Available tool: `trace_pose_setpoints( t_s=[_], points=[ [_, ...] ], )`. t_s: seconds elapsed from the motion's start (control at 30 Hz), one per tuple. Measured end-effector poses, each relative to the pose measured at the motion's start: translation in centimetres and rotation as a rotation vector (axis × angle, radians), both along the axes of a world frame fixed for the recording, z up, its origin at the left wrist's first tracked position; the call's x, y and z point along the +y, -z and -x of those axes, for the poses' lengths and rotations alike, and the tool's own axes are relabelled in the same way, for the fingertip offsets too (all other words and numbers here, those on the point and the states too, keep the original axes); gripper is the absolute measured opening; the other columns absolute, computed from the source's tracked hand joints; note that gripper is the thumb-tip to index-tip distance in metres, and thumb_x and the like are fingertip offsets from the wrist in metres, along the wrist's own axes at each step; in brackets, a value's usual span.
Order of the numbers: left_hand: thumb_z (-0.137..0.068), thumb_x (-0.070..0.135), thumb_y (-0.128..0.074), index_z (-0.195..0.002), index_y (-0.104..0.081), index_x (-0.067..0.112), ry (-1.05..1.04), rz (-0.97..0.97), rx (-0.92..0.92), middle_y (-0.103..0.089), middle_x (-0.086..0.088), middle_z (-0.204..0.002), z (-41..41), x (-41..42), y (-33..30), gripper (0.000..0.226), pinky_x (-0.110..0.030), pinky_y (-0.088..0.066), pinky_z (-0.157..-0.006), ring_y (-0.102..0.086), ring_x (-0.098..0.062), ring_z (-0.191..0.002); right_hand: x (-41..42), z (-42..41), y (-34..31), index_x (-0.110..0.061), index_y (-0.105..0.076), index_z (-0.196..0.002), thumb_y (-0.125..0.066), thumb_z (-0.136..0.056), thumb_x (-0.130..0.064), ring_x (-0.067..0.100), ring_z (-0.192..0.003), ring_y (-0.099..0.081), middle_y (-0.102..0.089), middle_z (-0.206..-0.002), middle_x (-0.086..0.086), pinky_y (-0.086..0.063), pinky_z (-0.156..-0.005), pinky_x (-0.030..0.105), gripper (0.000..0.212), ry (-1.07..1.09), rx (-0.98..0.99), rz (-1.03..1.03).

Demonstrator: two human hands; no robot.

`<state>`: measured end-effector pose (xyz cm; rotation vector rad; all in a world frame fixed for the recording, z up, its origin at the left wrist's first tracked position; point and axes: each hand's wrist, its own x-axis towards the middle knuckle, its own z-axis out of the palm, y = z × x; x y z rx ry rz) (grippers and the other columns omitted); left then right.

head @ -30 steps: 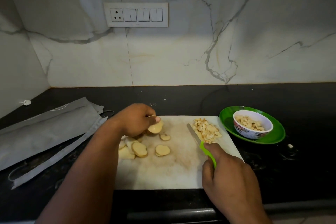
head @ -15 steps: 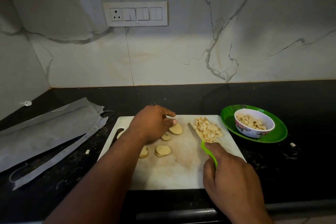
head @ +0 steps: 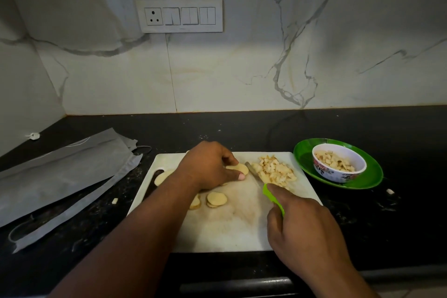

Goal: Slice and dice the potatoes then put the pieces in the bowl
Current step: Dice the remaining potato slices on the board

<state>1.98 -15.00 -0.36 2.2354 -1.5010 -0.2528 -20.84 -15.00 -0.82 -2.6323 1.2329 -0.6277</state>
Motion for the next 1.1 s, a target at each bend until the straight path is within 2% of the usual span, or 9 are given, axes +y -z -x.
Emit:
trace_pose_setpoints(
  t_s=[0.07,0.17,0.3,0.4,0.53,0.63,0.87,0.93,1.1],
  points=[
    [-0.078,0.058,-0.084,-0.110,-0.079,0.031,-0.039,0.008,-0.012,-0.074,0.014,-0.105,0.6,-0.2,-0.1,0.043,-0.034,-0.060,-0.089,-0.066,-0.008,-0.095,-0.4,-0.3,-0.3,-0.043,-0.039,-0.148,-0.041,-0.095,-0.044,0.010,-0.096,-0.063,-0.070,-0.109,-0.010,-0.048,-0.080,0.025,0.052,-0.005,0.017,0.024],
    [-0.078,0.057,-0.084,-0.106,-0.077,0.030,-0.045,-0.002,-0.010,-0.068,0.015,-0.093,0.9,0.0,-0.2,0.040,-0.032,-0.060,-0.084,-0.065,-0.009,-0.089,-0.8,-0.8,-1.1,-0.041,-0.044,-0.144,-0.042,-0.096,-0.042,0.011,-0.096,-0.064,-0.070,-0.110,-0.010,-0.049,-0.078,0.024,0.048,-0.006,0.041,0.073],
    [-0.083,0.046,-0.085,-0.110,-0.075,0.032,-0.040,-0.028,0.019,-0.069,0.014,-0.105,0.8,0.3,-0.5,0.032,-0.034,-0.060,-0.091,-0.066,-0.008,-0.096,-1.5,-1.3,-1.9,-0.039,-0.051,-0.140,-0.044,-0.096,-0.040,0.010,-0.092,-0.065,-0.071,-0.109,-0.010,-0.049,-0.072,0.023,0.045,0.001,0.033,0.116],
    [-0.083,0.044,-0.085,-0.112,-0.076,0.033,-0.010,-0.004,-0.022,-0.066,0.015,-0.120,1.0,0.2,-0.4,0.031,-0.030,-0.056,-0.095,-0.063,-0.008,-0.106,-1.7,-1.8,-2.2,-0.037,-0.053,-0.139,-0.045,-0.096,-0.040,0.009,-0.088,-0.065,-0.071,-0.109,-0.010,-0.046,-0.068,0.022,0.044,-0.002,0.037,0.130],
    [-0.089,0.036,-0.081,-0.123,-0.076,0.033,0.038,-0.033,0.015,-0.067,0.013,-0.132,1.1,0.0,-0.4,0.034,-0.028,-0.053,-0.098,-0.061,-0.007,-0.112,-1.7,-2.3,-2.2,-0.035,-0.057,-0.135,-0.045,-0.094,-0.039,0.011,-0.093,-0.065,-0.070,-0.111,-0.010,-0.045,-0.070,0.023,0.043,0.003,0.076,0.132],
    [-0.089,0.036,-0.081,-0.119,-0.078,0.030,0.012,-0.032,0.010,-0.069,0.011,-0.131,1.2,-0.3,-0.5,0.031,-0.027,-0.052,-0.095,-0.062,-0.008,-0.110,-1.1,-2.3,-2.5,-0.036,-0.056,-0.134,-0.045,-0.094,-0.038,0.010,-0.097,-0.063,-0.067,-0.115,-0.011,-0.040,-0.070,0.022,0.041,-0.015,0.093,0.099],
    [-0.088,0.034,-0.083,-0.114,-0.080,0.029,-0.013,-0.010,0.036,-0.073,0.012,-0.121,1.1,-0.8,0.0,0.027,-0.025,-0.051,-0.091,-0.058,-0.003,-0.089,1.8,0.5,-3.4,-0.038,-0.050,-0.136,-0.041,-0.092,-0.044,0.009,-0.101,-0.061,-0.065,-0.114,-0.011,-0.049,-0.083,0.023,0.045,-0.042,0.152,0.080],
    [-0.086,0.033,-0.084,-0.110,-0.082,0.029,-0.019,-0.003,0.064,-0.074,0.013,-0.116,1.0,-0.8,0.0,0.024,-0.026,-0.054,-0.092,-0.061,-0.003,-0.089,2.1,1.0,-3.8,-0.039,-0.050,-0.136,-0.041,-0.092,-0.046,0.009,-0.102,-0.060,-0.065,-0.115,-0.011,-0.049,-0.084,0.023,0.045,-0.035,0.152,0.083],
    [-0.084,0.034,-0.085,-0.106,-0.083,0.028,-0.023,0.010,0.100,-0.076,0.012,-0.109,0.8,-0.4,-0.1,0.023,-0.031,-0.057,-0.095,-0.067,-0.007,-0.095,1.0,-0.7,-3.8,-0.037,-0.052,-0.135,-0.041,-0.094,-0.044,0.009,-0.097,-0.063,-0.068,-0.112,-0.010,-0.046,-0.075,0.023,0.043,0.003,0.107,0.148]
  ],
)
